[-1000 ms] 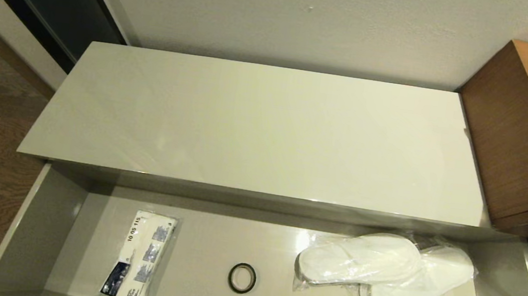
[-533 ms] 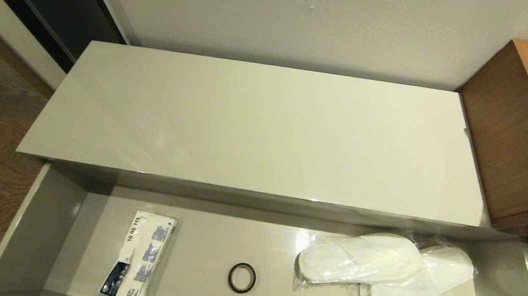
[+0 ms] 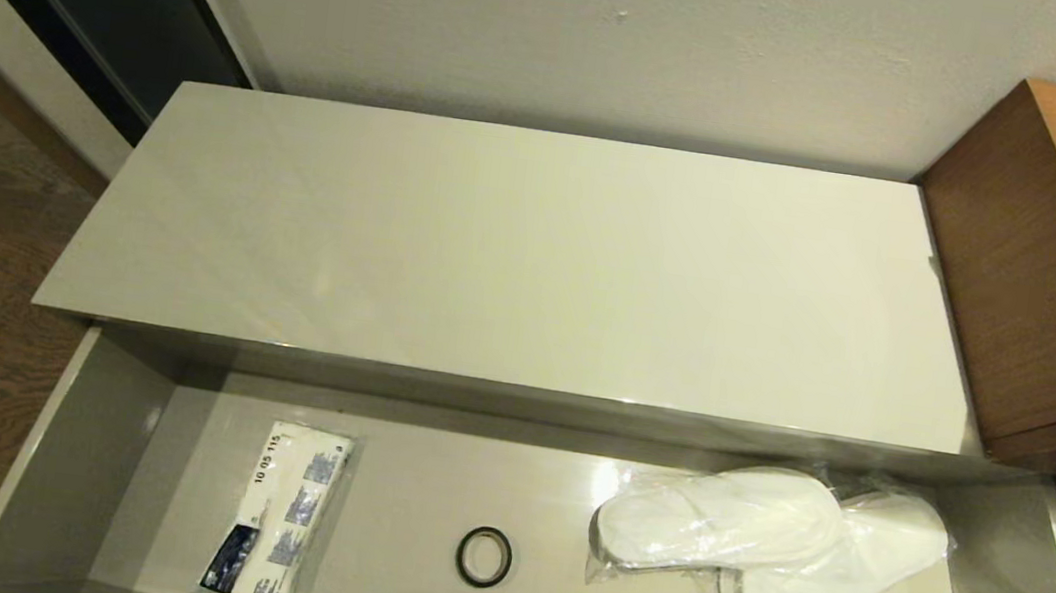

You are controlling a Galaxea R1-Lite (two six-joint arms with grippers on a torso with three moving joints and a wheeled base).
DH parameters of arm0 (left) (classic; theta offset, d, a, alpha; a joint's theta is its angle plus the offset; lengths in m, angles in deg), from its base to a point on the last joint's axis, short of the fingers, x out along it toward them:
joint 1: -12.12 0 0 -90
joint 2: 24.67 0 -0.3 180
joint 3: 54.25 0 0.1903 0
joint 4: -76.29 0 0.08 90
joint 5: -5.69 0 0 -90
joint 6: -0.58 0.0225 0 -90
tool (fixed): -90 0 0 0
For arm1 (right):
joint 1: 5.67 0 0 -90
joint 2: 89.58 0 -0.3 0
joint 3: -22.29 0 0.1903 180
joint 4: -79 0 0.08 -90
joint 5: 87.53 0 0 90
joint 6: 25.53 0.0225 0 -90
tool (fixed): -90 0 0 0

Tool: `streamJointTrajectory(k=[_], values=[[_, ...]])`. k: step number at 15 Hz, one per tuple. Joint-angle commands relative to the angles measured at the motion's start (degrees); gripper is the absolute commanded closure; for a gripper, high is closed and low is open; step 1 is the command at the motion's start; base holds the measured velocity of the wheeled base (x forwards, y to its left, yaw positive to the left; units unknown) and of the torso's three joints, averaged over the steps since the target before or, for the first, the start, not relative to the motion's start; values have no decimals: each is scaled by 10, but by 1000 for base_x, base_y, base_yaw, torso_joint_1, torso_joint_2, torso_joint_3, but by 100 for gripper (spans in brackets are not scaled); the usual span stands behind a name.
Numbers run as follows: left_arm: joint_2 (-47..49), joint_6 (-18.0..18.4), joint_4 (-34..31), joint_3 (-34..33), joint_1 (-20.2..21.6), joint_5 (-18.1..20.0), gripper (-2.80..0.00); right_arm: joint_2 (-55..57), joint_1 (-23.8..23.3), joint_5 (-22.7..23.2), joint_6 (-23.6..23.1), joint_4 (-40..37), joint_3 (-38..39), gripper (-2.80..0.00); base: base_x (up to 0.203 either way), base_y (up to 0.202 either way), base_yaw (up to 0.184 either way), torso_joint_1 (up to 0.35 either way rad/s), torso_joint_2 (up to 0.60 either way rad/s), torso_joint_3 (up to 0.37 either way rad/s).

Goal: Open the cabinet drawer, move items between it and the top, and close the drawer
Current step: Close the drawer

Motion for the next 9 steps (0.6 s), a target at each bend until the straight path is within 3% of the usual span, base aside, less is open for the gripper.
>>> streamJointTrajectory(k=[1, 3, 6, 9], values=[[100, -2, 42, -8, -5, 12, 0, 1, 0, 0, 0, 1, 0, 0, 0, 0, 0, 0, 0, 0], [140, -5, 72, -14, -30, 38, 0, 1, 0, 0, 0, 1, 0, 0, 0, 0, 0, 0, 0, 0], [139, -8, 71, -19, -89, 44, 0, 1, 0, 0, 0, 1, 0, 0, 0, 0, 0, 0, 0, 0], [124, -32, 77, -36, -124, 52, 0, 1, 0, 0, 0, 1, 0, 0, 0, 0, 0, 0, 0, 0]])
